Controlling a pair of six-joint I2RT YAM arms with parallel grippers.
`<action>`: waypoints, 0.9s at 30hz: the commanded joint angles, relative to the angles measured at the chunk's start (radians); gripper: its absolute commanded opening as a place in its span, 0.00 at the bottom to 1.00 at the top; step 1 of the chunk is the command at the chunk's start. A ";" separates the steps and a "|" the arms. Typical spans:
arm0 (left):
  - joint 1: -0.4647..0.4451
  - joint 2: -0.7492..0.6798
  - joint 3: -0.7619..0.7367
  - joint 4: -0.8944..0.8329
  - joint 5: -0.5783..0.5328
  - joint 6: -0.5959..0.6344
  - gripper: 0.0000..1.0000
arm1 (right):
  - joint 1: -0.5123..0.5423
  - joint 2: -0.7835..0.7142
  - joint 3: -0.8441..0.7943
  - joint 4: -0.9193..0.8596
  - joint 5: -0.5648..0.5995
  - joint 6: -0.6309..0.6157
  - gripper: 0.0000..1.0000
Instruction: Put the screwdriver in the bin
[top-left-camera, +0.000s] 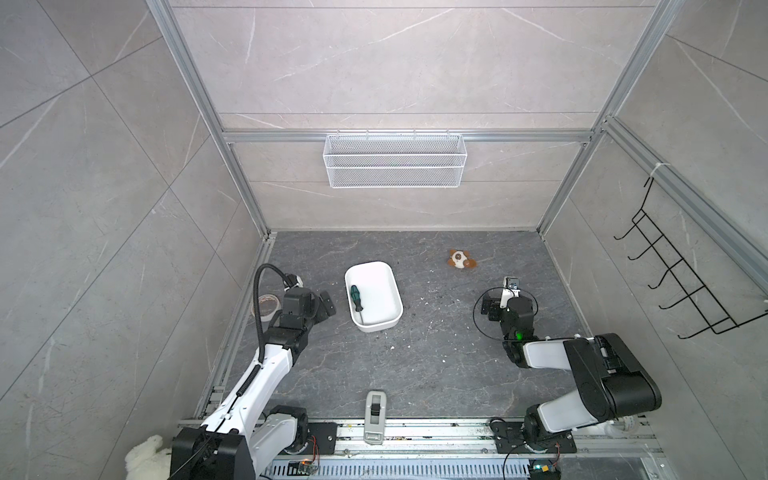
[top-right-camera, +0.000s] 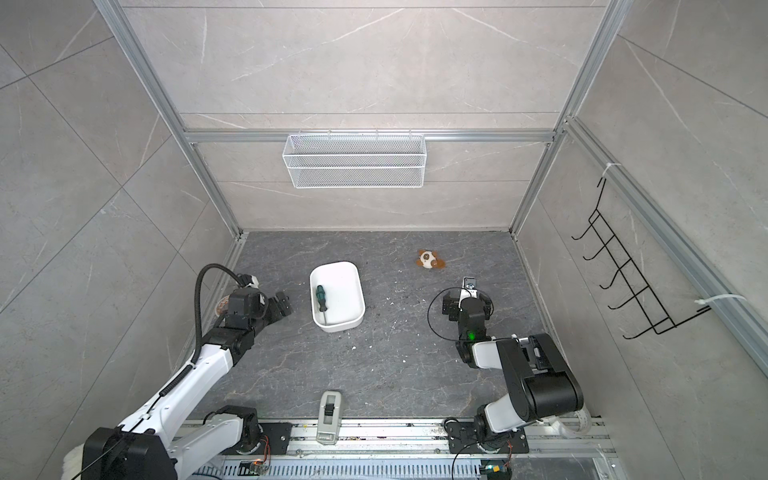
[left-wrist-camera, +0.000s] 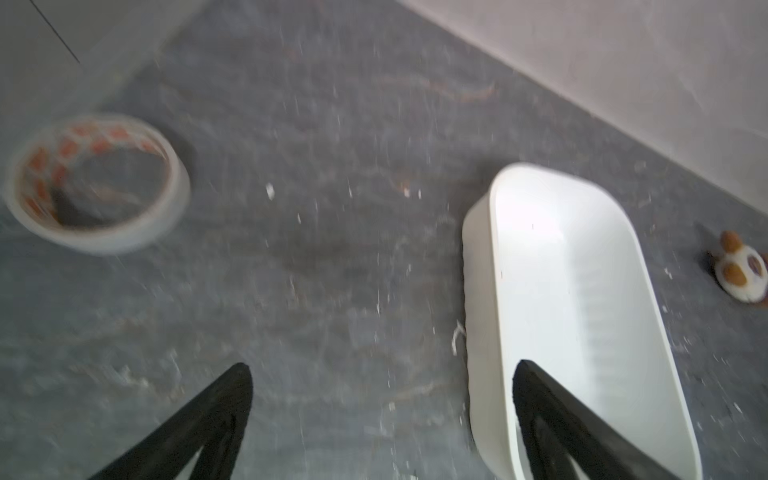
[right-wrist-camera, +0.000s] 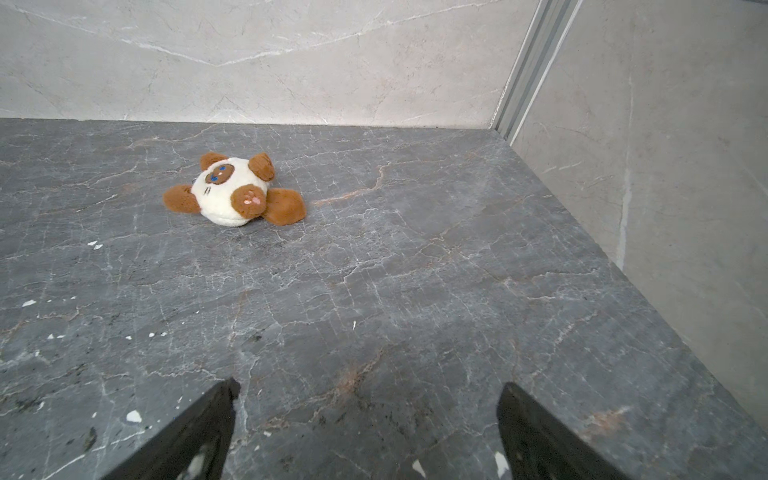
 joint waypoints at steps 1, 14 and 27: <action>0.000 0.058 -0.076 0.320 -0.271 0.254 1.00 | -0.001 0.001 -0.004 0.024 -0.008 0.012 0.99; 0.011 0.298 -0.240 0.737 -0.128 0.467 1.00 | -0.001 0.001 -0.004 0.023 -0.008 0.012 0.99; 0.141 0.457 -0.294 0.992 -0.016 0.421 1.00 | -0.001 0.001 -0.004 0.024 -0.008 0.012 0.99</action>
